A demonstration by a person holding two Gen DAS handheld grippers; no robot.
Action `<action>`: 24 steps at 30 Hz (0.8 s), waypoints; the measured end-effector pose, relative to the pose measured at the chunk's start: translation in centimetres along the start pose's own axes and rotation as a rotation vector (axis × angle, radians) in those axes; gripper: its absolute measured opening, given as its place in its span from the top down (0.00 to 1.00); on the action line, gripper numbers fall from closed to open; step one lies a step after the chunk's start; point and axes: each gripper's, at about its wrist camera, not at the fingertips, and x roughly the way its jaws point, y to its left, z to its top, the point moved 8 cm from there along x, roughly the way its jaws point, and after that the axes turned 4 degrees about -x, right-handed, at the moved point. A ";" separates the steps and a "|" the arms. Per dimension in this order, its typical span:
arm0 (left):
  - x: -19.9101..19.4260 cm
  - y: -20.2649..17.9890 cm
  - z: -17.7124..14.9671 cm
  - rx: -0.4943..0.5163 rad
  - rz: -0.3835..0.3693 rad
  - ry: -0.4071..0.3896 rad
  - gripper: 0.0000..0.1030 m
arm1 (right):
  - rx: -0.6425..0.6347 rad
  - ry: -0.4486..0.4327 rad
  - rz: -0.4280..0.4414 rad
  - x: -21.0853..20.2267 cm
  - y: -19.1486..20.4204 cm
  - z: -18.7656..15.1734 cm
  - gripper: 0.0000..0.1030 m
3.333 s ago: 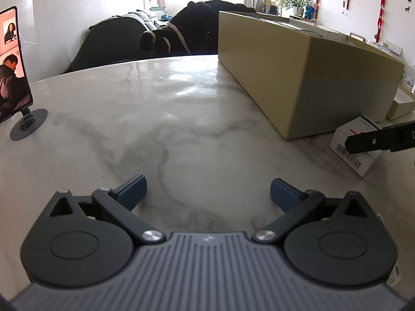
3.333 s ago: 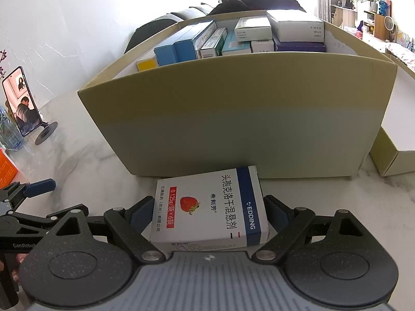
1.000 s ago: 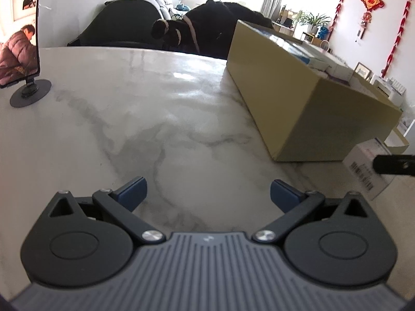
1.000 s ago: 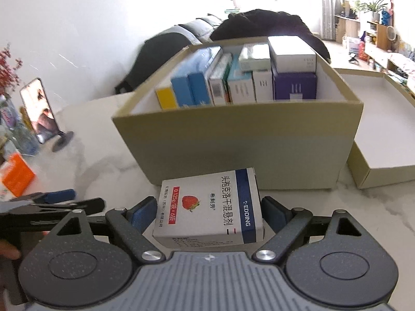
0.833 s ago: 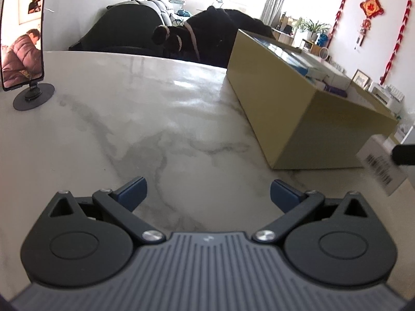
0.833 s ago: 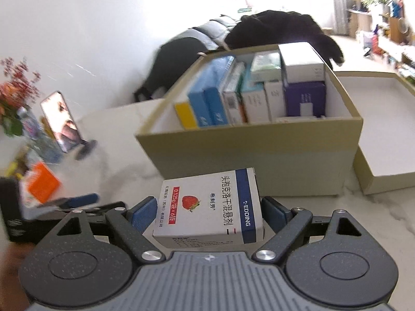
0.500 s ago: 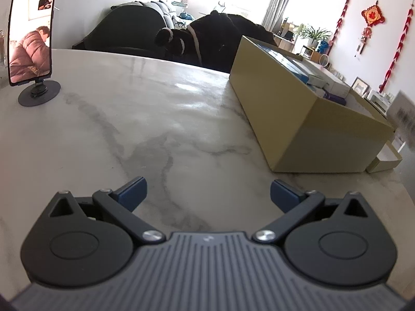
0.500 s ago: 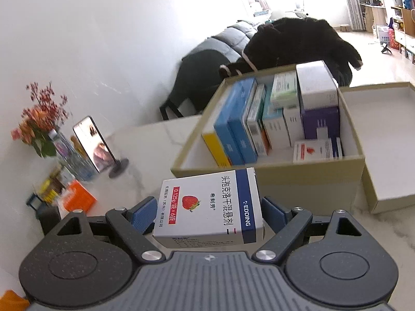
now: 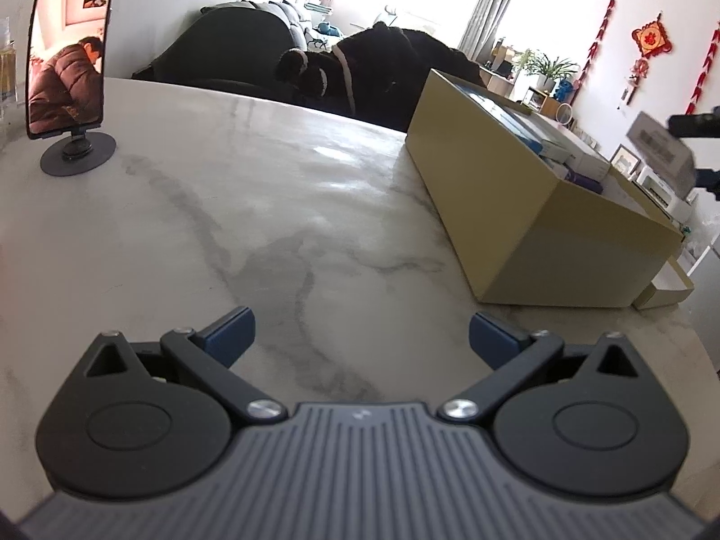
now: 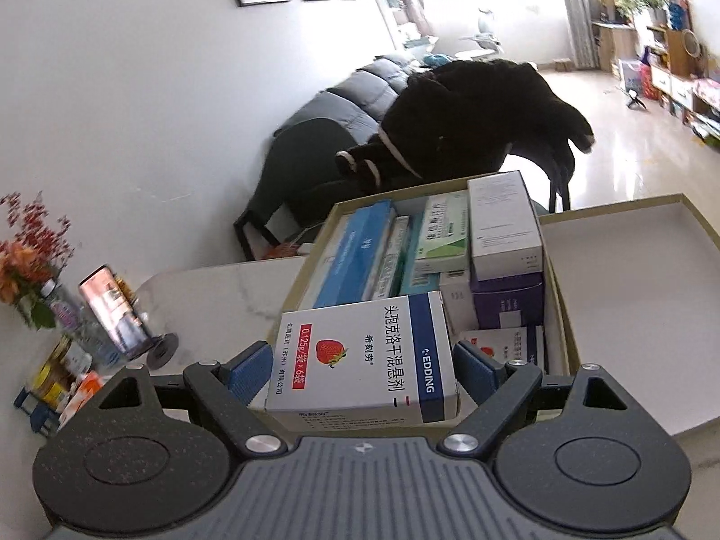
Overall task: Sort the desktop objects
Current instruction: 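Carry the held box with the right tool over the deep box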
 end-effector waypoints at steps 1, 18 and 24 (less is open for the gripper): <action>0.0 0.1 0.0 -0.004 0.002 0.000 0.00 | 0.008 0.007 -0.010 0.6 -0.4 0.2 0.14; 0.5 1.0 0.1 -0.037 0.011 0.015 0.00 | -0.024 0.211 -0.256 10.7 -5.6 0.2 0.14; 0.5 1.1 0.1 -0.041 0.010 0.018 0.00 | -0.115 0.267 -0.299 12.7 -4.5 -0.5 0.14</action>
